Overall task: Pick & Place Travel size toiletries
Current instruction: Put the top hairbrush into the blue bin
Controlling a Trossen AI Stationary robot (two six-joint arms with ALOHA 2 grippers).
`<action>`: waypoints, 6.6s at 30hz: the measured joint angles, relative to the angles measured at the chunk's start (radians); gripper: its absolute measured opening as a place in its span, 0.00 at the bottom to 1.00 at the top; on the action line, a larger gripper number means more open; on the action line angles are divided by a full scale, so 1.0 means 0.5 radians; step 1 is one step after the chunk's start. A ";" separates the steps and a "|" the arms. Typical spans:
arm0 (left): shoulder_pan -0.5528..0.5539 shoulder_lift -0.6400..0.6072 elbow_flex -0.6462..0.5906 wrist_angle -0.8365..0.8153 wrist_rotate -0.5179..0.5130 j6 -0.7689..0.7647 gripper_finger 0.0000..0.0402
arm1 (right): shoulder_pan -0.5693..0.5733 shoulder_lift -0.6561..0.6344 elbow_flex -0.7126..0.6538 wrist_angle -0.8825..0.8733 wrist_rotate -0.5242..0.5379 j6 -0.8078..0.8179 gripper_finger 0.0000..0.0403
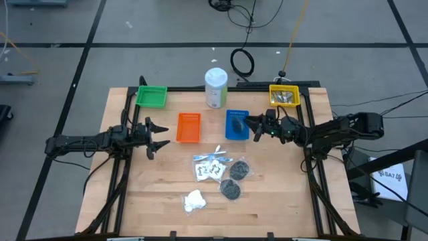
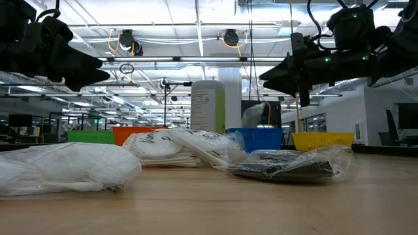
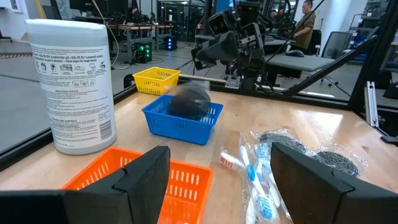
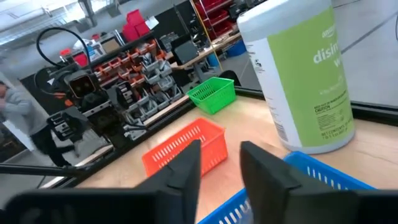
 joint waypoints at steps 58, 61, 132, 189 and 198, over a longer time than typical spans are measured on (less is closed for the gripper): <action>0.000 0.000 -0.001 0.000 0.000 0.001 0.68 | 1.449 0.095 0.276 -1.753 0.347 2.040 0.49; 0.000 0.000 0.000 0.000 0.000 0.001 0.68 | 1.414 0.124 0.276 -1.753 0.293 2.013 0.49; 0.000 0.000 0.000 0.001 0.000 0.000 0.68 | 1.056 0.446 0.275 0.125 0.308 0.185 0.00; 0.001 0.000 0.000 0.000 0.000 0.001 0.68 | 0.553 0.444 0.275 -0.529 0.860 0.041 0.18; 0.000 -0.001 0.000 0.000 0.000 0.001 0.68 | 0.555 0.444 0.274 -0.448 0.877 -0.031 0.45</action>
